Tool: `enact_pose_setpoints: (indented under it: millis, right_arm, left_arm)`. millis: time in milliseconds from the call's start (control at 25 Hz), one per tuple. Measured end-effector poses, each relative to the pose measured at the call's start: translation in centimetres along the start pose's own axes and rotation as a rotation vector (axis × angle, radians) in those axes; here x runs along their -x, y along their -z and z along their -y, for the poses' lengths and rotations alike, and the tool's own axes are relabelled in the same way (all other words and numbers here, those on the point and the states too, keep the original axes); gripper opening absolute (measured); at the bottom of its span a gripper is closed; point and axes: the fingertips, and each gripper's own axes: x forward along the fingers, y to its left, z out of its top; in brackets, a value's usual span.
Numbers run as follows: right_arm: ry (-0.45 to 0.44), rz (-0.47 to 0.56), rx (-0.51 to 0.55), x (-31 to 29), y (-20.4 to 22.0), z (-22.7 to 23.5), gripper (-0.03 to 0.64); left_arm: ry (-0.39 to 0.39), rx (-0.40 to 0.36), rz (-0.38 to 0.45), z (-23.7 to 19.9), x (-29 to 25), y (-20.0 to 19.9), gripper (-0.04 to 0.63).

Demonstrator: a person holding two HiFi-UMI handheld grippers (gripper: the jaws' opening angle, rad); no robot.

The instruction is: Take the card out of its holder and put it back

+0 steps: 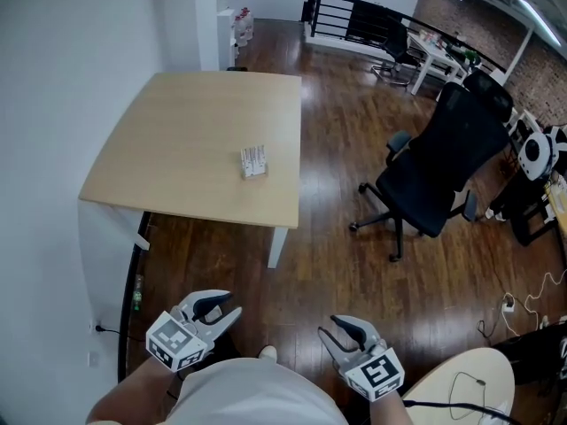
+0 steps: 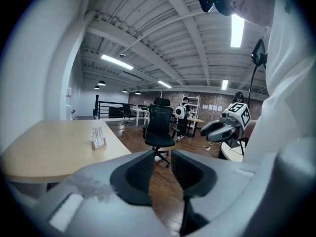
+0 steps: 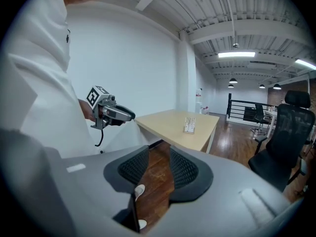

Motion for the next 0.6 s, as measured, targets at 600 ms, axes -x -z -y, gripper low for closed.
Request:
enact_pose_setpoints:
  millis: [600]
  right_arm:
    - [-0.005,-0.013,0.006,-1.04,-0.14,-0.69,0.135]
  left_arm:
    - [0.003,0.019,-0.002,-0.71,0.37,0.29,0.114]
